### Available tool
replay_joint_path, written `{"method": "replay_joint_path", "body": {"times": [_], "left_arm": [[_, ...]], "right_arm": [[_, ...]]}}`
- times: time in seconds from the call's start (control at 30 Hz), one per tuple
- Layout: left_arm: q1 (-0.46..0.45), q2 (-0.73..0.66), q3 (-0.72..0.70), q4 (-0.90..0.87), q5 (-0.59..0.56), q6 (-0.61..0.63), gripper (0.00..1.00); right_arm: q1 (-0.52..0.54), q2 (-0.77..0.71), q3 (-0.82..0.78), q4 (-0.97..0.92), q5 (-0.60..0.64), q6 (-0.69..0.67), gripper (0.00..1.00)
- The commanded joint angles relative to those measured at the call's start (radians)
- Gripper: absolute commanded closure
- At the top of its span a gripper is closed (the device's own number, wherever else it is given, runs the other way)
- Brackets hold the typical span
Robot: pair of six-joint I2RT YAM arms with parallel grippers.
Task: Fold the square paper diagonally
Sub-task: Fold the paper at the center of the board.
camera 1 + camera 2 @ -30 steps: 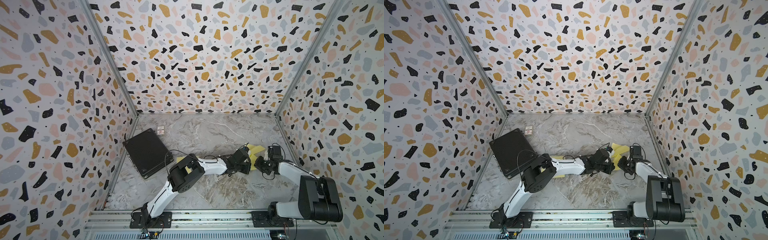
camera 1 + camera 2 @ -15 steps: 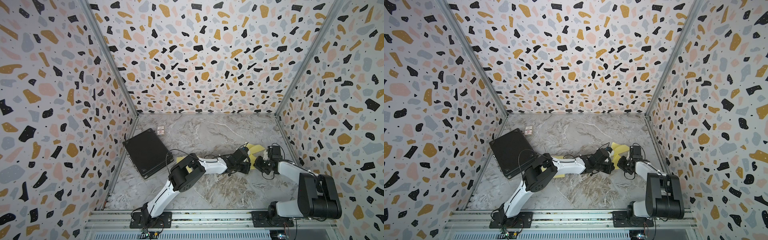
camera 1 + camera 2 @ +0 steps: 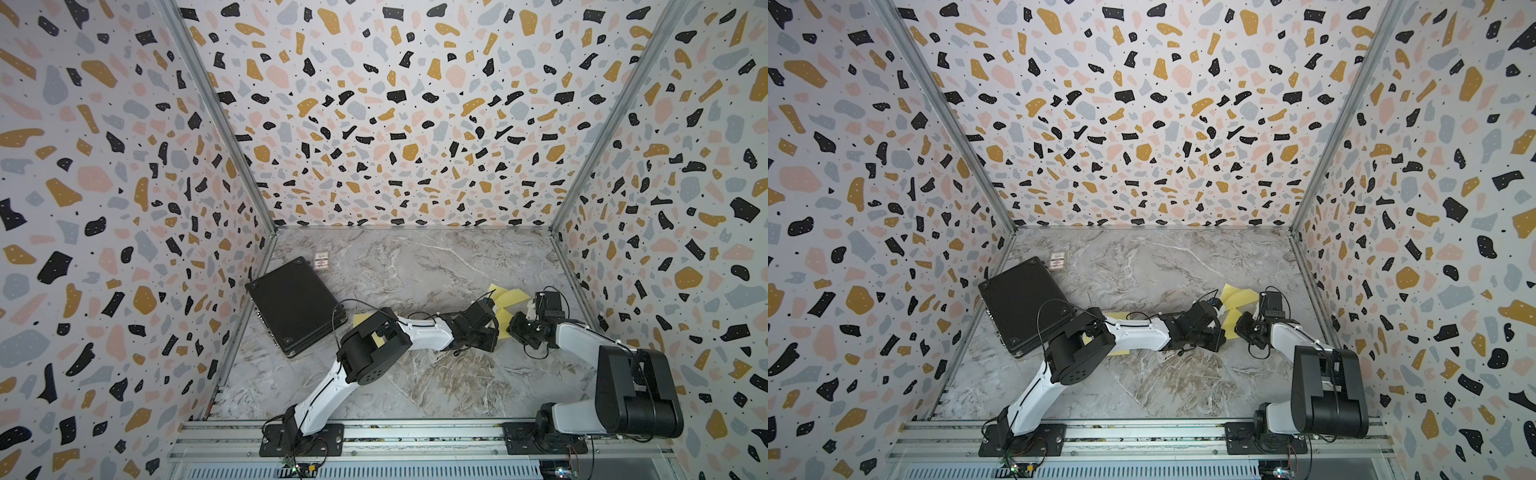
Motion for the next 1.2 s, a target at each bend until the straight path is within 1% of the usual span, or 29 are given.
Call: {"method": "replay_joint_path", "body": {"times": [0.0, 0.07, 0.17, 0.23, 0.4, 0.67, 0.9, 1.17], "left_arm": [[0.002, -0.034, -0.024, -0.039, 0.011, -0.01, 1.0], [0.004, -0.057, -0.024, -0.004, 0.052, -0.017, 1.0], [0.018, -0.076, -0.039, 0.102, 0.138, -0.06, 1.0], [0.028, -0.074, -0.029, 0.125, 0.158, -0.073, 1.0], [0.037, -0.025, 0.043, 0.083, 0.157, -0.068, 0.97], [0.045, 0.041, 0.099, 0.048, 0.137, -0.06, 0.97], [0.047, 0.075, 0.098, 0.026, 0.106, -0.054, 0.98], [0.05, 0.081, 0.063, 0.055, 0.087, -0.072, 1.0]], "right_arm": [[-0.001, -0.011, -0.021, -0.044, 0.014, -0.003, 0.85], [-0.002, -0.011, -0.021, -0.045, 0.006, -0.003, 0.85], [-0.002, -0.007, -0.023, -0.042, 0.002, -0.004, 0.84], [-0.002, -0.002, -0.024, -0.039, -0.005, -0.009, 0.85], [-0.001, 0.007, -0.028, -0.029, -0.021, -0.01, 0.85], [-0.001, 0.013, -0.042, -0.004, -0.043, -0.01, 0.85], [-0.001, 0.013, -0.043, 0.0, -0.051, -0.007, 0.85], [-0.002, 0.001, -0.051, -0.006, -0.043, -0.007, 0.85]]}}
